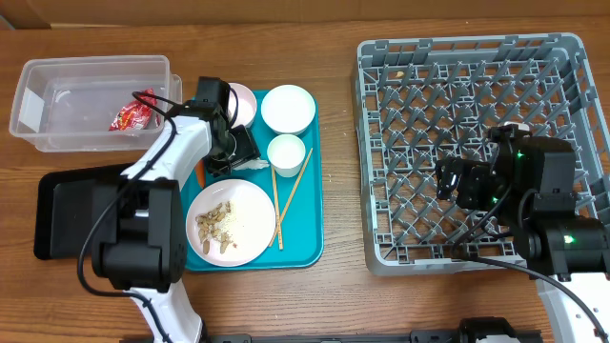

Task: Sort waste into correct bins and load items into the dishwasher
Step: 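Grasp the crumpled white tissue with the left gripper, then move the tissue left and release it into the clear bin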

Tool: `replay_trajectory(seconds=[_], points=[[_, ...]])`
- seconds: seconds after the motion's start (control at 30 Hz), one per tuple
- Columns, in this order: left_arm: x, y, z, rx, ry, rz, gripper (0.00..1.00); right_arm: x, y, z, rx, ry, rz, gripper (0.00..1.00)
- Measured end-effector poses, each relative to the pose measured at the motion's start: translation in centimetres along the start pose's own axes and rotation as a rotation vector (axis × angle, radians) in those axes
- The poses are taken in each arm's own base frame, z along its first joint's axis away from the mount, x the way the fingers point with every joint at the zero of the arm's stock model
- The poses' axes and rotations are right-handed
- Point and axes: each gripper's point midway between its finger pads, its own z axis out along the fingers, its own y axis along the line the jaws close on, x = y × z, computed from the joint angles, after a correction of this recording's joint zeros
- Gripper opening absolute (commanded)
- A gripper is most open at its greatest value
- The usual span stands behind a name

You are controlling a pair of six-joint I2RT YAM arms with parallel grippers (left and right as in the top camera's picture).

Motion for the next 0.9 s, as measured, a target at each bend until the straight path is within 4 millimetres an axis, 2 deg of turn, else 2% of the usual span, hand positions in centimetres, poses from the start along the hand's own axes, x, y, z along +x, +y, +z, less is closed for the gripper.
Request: replay_trajectory(seconds=[0.03, 0.07, 0.1, 0.17, 0.27, 0.37, 0.47, 0.53, 0.63, 0.67, 0.7, 0.73, 0.87, 0.9], points=[[0.2, 0.2, 0.6, -0.008, 0.015, -0.014, 0.31, 0.0, 0.0, 0.0, 0.0, 0.0, 0.0, 1.0], [0.2, 0.3, 0.7, -0.01, 0.018, -0.02, 0.2, 0.0, 0.0, 0.0, 0.0, 0.0, 0.0, 1.0], [0.2, 0.2, 0.7, -0.009, 0.017, -0.02, 0.14, 0.0, 0.0, 0.0, 0.0, 0.0, 0.0, 1.0], [0.2, 0.2, 0.7, -0.009, 0.018, -0.019, 0.11, 0.0, 0.0, 0.0, 0.0, 0.0, 0.0, 1.0], [0.4, 0.3, 0.3, -0.021, 0.035, -0.024, 0.13, 0.0, 0.0, 0.0, 0.0, 0.0, 0.0, 1.0], [0.0, 0.1, -1.2, -0.032, 0.051, -0.031, 0.14, 0.0, 0.0, 0.0, 0.0, 0.0, 0.0, 1.0], [-1.8, -0.7, -4.1, -0.026, 0.028, -0.017, 0.14, 0.0, 0.0, 0.0, 0.0, 0.0, 0.0, 1.0], [-3.7, -1.3, -7.5, -0.017, -0.042, -0.003, 0.15, 0.0, 0.0, 0.0, 0.0, 0.0, 0.0, 1.0], [-6.2, -1.0, -12.2, -0.05, -0.17, 0.013, 0.2, 0.0, 0.0, 0.0, 0.001, 0.0, 0.0, 1.0], [-7.6, -0.5, -14.0, -0.074, -0.248, 0.016, 0.2, 0.0, 0.0, 0.0, 0.0, 0.0, 0.0, 1.0], [-8.4, 0.0, -14.9, -0.091, -0.289, 0.008, 0.2, 0.0, 0.0, 0.0, 0.0, 0.0, 0.0, 1.0], [-9.7, 1.2, -16.2, -0.129, -0.355, -0.012, 0.2, 0.0, 0.0, 0.0, 0.0, 0.0, 0.0, 1.0], [-13.1, 5.8, -18.4, -0.221, -0.482, -0.108, 0.21, 0.0, 0.0, 0.0, 0.0, 0.0, 0.0, 1.0], [-13.7, 6.7, -18.7, -0.234, -0.503, -0.127, 0.28, 0.0, 0.0, 0.0, 0.0, 0.0, 0.0, 1.0]])
